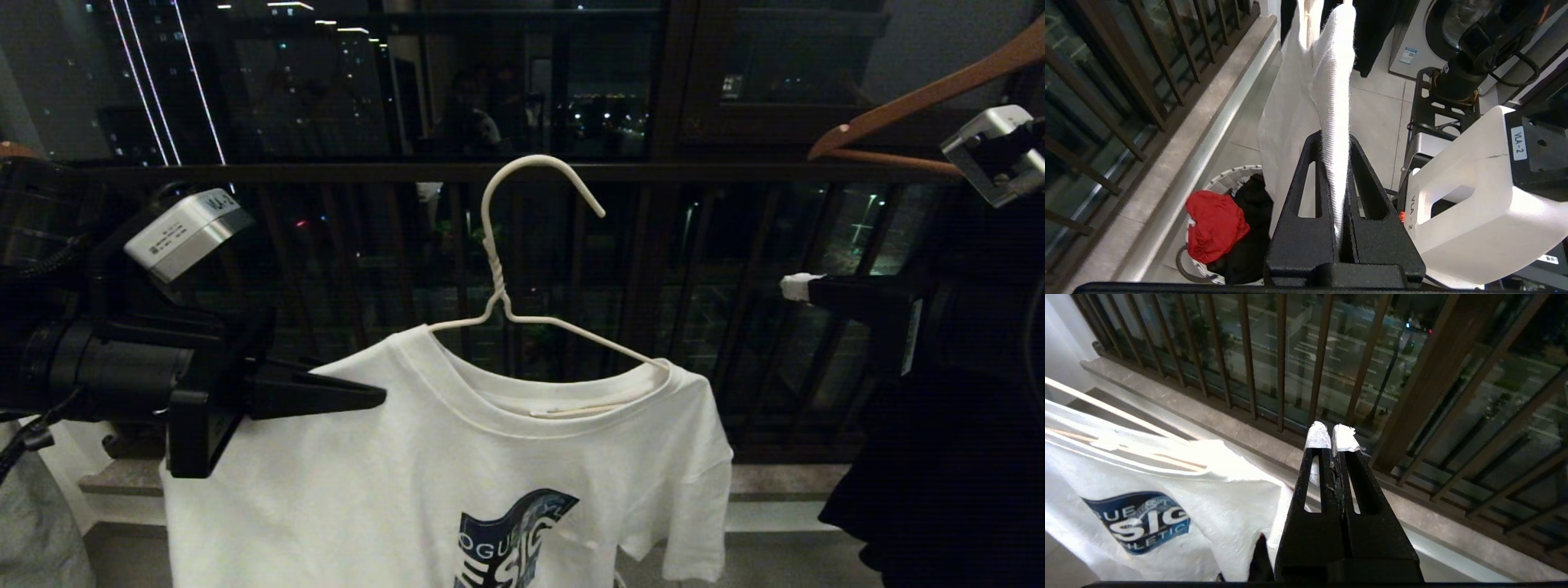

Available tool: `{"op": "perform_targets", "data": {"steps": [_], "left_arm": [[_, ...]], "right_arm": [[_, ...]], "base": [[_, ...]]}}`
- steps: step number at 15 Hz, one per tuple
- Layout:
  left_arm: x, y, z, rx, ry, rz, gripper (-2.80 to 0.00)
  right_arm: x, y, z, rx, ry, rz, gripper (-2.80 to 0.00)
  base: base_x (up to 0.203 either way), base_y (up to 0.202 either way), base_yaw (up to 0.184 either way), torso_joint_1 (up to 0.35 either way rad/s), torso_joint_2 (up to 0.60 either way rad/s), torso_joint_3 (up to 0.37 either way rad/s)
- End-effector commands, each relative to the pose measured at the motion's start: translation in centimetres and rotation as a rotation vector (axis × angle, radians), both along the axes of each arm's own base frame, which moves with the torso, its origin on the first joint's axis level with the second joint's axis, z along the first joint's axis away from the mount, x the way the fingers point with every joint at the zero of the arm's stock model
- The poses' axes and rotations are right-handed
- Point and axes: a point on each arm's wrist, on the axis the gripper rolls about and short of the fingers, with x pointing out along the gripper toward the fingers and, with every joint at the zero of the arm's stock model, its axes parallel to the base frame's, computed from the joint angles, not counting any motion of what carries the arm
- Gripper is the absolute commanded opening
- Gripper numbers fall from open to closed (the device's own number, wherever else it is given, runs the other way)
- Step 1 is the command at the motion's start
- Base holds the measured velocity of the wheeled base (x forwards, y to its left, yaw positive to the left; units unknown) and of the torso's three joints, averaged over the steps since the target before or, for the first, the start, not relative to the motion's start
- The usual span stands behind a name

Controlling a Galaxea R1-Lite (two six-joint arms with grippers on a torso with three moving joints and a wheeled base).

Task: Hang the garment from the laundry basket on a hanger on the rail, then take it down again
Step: Hang the clothes rack on the clothesline

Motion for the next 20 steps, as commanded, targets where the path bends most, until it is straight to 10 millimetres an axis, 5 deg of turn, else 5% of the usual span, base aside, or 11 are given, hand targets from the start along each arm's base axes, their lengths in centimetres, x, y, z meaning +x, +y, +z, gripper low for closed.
{"op": "perform_targets", "data": {"steps": [1,20], "left_arm": [[-0.09,-0.04,-0.03,0.001,-0.01,-0.011,-2.8],[-0.11,-0.67,-0.51,0.008,-0.008,-0.044,-2.8]], "right_arm": [[0.01,-0.02,-0.14,-0.002,0.005,-0.002,-2.8],[-0.02,-0.07,-0.15,-0.003,0.004,-0.003,-2.8]], "base": [[0.0,0.0,0.0,0.237,-0.54,-0.31],[0.0,0.0,0.0,0.206,-0.44,-0.245]]}}
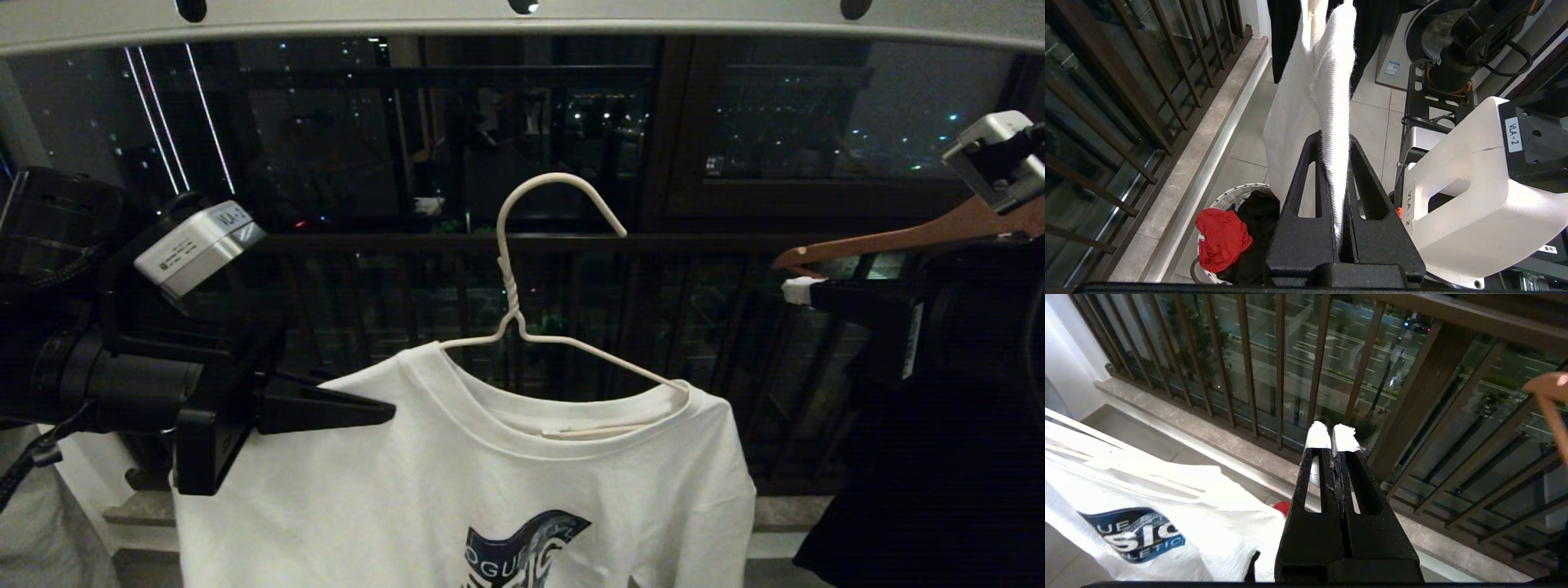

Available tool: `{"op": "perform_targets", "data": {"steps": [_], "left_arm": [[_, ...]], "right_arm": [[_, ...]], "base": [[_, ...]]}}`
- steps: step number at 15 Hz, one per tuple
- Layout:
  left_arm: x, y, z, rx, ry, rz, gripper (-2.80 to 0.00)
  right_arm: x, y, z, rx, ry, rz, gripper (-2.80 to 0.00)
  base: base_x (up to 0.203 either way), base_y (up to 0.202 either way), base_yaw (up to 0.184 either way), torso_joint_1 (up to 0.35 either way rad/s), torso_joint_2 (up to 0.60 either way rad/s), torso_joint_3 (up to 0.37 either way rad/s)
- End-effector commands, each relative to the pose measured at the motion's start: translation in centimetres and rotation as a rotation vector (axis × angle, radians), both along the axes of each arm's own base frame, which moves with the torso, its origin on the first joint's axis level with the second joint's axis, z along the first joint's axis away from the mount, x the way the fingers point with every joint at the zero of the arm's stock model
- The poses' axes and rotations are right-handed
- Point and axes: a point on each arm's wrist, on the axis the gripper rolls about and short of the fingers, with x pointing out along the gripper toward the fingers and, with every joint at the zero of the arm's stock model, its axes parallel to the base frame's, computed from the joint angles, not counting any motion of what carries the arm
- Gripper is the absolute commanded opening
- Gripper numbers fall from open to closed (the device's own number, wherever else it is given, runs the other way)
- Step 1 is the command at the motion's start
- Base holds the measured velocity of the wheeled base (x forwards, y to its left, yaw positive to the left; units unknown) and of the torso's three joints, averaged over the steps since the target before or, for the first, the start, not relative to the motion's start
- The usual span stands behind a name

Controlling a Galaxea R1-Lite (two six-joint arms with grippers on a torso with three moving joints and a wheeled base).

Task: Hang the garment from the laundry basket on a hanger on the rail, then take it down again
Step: Hang the clothes rack on the clothesline

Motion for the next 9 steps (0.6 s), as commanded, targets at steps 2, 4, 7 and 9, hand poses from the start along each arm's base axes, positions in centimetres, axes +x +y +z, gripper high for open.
{"op": "perform_targets", "data": {"steps": [2,4,7,9], "left_arm": [[0.0,0.0,0.0,-0.002,0.001,-0.007,-2.8],[-0.1,-0.1,0.0,-0.002,0.0,-0.01,-2.8],[-0.7,-0.2,-0.1,-0.002,0.011,-0.019,-2.8],[-1.7,0.0,-0.1,-0.002,0.007,-0.013,-2.8]], "right_arm": [[-0.1,0.0,0.0,0.004,-0.001,0.002,-2.8],[-0.2,-0.1,0.1,0.012,-0.003,0.015,-2.8],[-0.7,-0.2,0.3,0.023,-0.012,0.045,-2.8],[-1.1,-0.4,0.8,0.033,-0.029,0.044,-2.8]], "base": [[0.0,0.0,0.0,0.16,-0.32,-0.165],[0.0,0.0,0.0,0.13,-0.28,-0.131],[0.0,0.0,0.0,0.006,-0.01,-0.01],[0.0,0.0,0.0,0.0,0.0,0.0]]}}
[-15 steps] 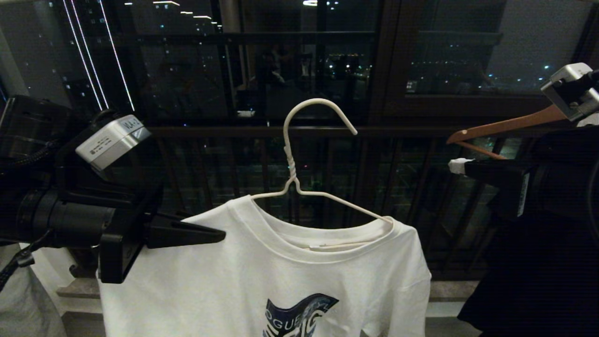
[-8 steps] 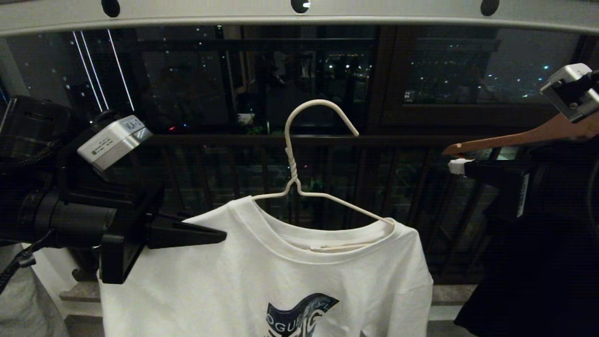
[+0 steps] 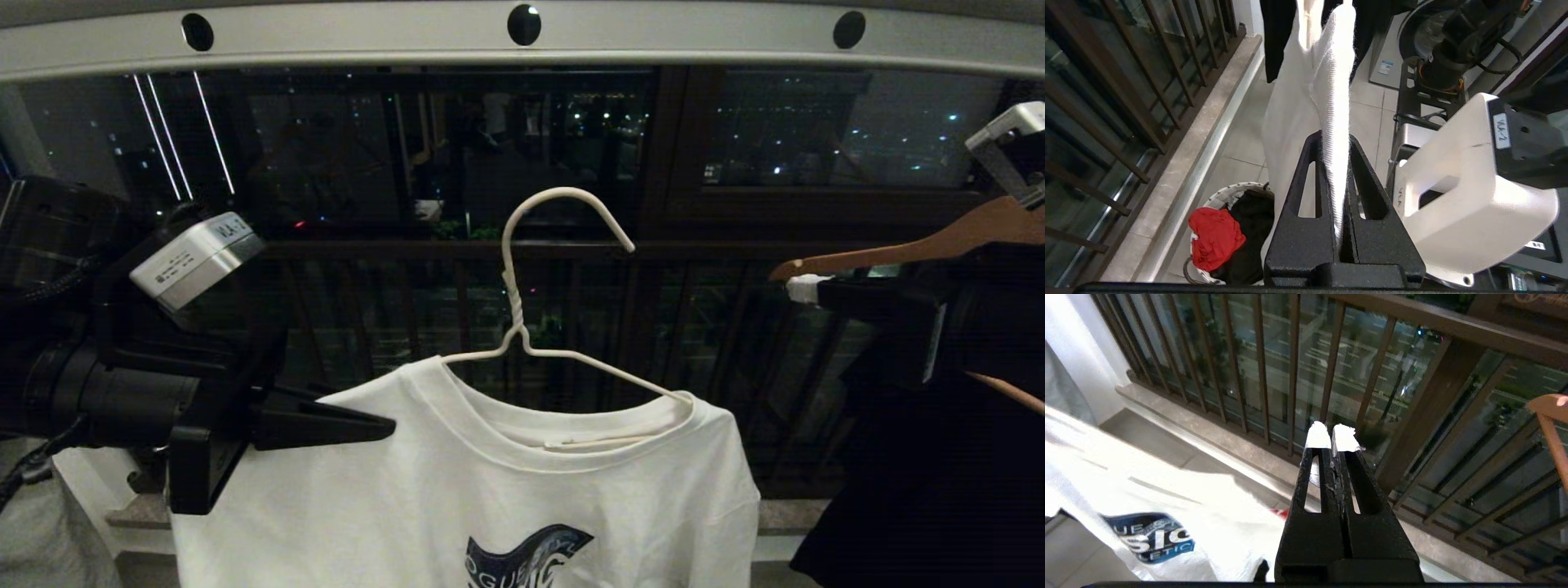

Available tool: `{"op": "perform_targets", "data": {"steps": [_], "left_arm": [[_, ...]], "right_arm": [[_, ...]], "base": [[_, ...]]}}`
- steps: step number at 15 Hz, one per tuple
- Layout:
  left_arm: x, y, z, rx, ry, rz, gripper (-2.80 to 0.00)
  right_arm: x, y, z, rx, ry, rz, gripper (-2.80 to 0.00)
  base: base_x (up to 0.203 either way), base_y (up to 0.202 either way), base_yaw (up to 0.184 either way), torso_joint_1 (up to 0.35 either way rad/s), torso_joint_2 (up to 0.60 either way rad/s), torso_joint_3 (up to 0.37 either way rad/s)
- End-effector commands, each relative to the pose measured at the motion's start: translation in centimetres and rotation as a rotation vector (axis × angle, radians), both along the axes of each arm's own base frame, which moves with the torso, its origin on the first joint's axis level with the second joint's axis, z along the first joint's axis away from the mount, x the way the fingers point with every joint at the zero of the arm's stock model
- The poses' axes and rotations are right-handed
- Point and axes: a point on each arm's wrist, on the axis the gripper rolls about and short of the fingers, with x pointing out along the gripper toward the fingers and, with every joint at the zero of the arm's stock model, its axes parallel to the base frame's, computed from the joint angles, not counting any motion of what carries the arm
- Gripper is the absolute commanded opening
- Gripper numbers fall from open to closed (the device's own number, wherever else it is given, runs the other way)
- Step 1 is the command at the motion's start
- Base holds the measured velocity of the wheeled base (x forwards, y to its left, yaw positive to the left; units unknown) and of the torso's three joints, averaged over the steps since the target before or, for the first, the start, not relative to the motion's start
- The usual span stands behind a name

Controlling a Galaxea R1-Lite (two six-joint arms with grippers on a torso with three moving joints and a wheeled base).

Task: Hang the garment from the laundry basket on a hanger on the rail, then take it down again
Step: Hang the clothes rack on the clothesline

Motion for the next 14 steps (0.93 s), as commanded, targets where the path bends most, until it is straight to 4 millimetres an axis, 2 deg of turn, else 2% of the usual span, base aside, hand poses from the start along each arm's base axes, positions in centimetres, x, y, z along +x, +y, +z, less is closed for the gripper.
{"op": "perform_targets", "data": {"steps": [1,3,8,12,14], "left_arm": [[-1.4,0.3,0.1,-0.006,-0.007,-0.002,-2.8],[-2.8,0.6,0.2,-0.013,0.016,0.022,-2.8],[-6.7,1.7,1.7,-0.025,0.057,0.211,-2.8],[-9.4,2.5,1.1,-0.04,0.039,0.278,-2.8],[-10.4,2.8,1.6,-0.102,0.023,0.385,-2.8]], "right_arm": [[-0.6,-0.3,0.7,0.015,-0.027,0.0,-2.8],[-1.1,-0.6,1.1,0.024,-0.048,0.0,-2.8],[-1.3,-0.7,1.8,0.054,-0.062,-0.002,-2.8],[-1.4,-0.7,2.1,0.061,-0.07,-0.004,-2.8],[-1.3,-0.6,2.1,0.061,-0.069,-0.004,-2.8]], "base": [[0.0,0.0,0.0,0.0,0.0,0.0],[0.0,0.0,0.0,0.0,0.0,0.0],[0.0,0.0,0.0,0.0,0.0,0.0],[0.0,0.0,0.0,0.0,0.0,0.0],[0.0,0.0,0.0,0.0,0.0,0.0]]}}
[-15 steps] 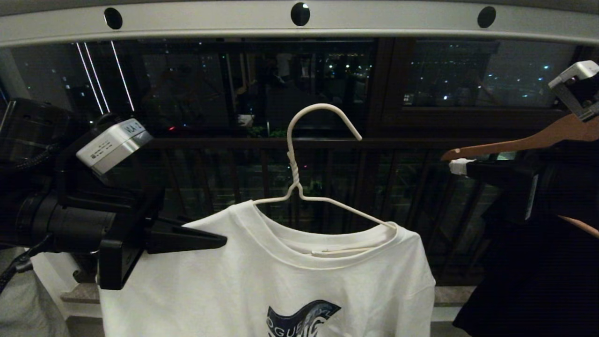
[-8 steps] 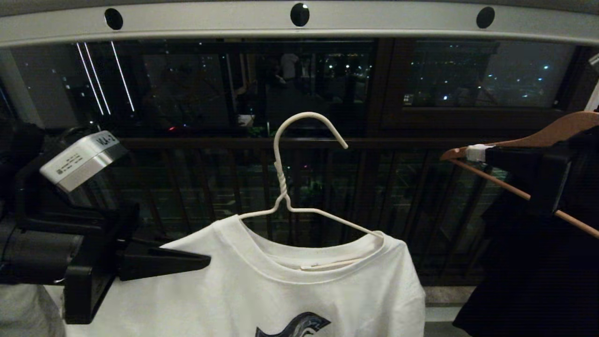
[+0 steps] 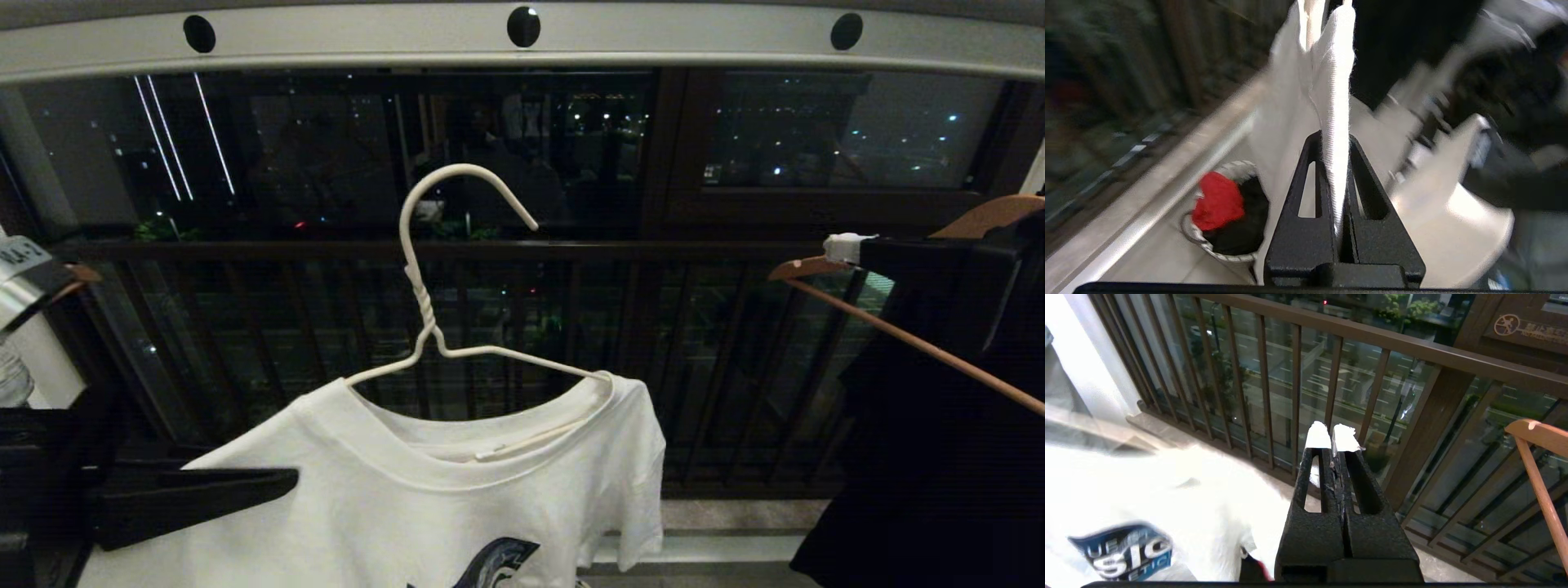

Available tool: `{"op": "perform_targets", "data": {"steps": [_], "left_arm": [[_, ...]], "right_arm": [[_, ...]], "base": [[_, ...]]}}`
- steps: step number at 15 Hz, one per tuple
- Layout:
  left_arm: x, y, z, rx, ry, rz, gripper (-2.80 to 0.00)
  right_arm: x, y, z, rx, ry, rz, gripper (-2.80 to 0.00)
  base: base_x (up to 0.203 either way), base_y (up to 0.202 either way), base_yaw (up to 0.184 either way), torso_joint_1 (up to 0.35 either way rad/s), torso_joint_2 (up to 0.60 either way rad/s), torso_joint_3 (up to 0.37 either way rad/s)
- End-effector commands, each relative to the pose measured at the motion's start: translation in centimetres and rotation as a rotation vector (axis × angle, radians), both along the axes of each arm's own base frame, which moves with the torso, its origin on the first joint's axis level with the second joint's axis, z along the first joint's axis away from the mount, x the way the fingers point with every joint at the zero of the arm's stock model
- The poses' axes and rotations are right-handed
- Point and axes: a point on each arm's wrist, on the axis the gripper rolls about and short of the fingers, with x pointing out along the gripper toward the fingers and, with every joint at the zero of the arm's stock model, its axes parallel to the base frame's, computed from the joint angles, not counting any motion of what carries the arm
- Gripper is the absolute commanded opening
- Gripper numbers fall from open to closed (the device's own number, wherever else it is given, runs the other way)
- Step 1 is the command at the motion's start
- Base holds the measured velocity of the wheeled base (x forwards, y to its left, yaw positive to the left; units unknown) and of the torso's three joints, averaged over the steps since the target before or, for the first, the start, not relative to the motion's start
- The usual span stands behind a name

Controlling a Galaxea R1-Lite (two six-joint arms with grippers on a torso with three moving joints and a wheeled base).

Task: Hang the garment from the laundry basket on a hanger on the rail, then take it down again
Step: Hang the clothes rack on the clothesline

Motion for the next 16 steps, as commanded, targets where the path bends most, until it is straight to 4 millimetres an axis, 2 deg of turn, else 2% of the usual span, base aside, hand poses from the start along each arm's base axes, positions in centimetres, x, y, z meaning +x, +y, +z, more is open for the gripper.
{"op": "perform_targets", "data": {"steps": [1,6,9,16], "left_arm": [[-1.8,0.5,1.1,-0.091,-0.06,0.076,-2.8],[-2.7,1.0,1.4,-0.106,-0.113,0.232,-2.8],[-4.3,1.5,0.5,-0.098,-0.142,0.317,-2.8],[-7.2,2.6,0.0,-0.101,-0.244,0.564,-2.8]], "right_arm": [[0.1,0.1,0.0,-0.001,0.001,0.0,-2.8],[0.1,0.0,0.1,0.001,-0.004,-0.001,-2.8],[0.0,0.0,0.2,0.002,-0.005,0.0,-2.8],[0.0,0.0,0.1,0.003,-0.003,-0.001,-2.8]], "base": [[0.0,0.0,0.0,0.0,0.0,0.0],[0.0,0.0,0.0,0.0,0.0,0.0],[0.0,0.0,0.0,0.0,0.0,0.0],[0.0,0.0,0.0,0.0,0.0,0.0]]}}
